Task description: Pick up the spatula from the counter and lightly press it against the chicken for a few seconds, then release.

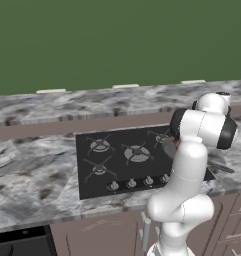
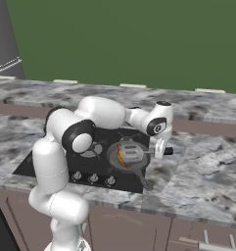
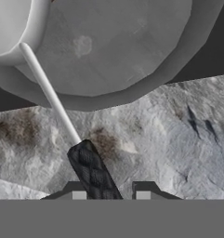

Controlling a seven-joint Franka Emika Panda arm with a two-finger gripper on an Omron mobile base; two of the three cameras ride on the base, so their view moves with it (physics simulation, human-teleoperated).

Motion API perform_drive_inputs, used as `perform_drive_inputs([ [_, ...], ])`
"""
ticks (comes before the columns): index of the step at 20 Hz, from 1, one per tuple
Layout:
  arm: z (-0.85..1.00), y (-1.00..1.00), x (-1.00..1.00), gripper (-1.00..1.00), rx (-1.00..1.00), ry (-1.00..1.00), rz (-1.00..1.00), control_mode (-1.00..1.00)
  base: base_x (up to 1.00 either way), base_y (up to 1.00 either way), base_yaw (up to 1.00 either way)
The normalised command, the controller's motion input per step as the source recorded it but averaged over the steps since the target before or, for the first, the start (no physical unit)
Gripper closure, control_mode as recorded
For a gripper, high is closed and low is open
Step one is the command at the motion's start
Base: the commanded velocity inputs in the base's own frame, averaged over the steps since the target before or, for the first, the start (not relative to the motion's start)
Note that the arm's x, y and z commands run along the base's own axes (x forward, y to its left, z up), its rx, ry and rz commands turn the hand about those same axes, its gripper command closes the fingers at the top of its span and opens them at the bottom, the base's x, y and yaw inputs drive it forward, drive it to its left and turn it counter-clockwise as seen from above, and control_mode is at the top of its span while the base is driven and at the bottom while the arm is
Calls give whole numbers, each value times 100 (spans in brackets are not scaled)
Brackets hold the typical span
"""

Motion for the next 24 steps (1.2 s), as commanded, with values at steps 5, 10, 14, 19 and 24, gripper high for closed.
perform_drive_inputs([
  [5, 0, 0, 0, 100, 0, 0, 0, -100, 0, 0, 0],
  [10, 4, 0, -19, 100, 0, -2, 0, -100, 0, 0, 0],
  [14, 24, 0, -41, 100, 0, -7, 1, -100, 0, 0, 0],
  [19, 46, 0, -48, 100, 0, -12, 3, -100, 0, 0, 0],
  [24, 67, 0, -47, 100, 0, -13, 5, -100, 0, 0, 0],
])
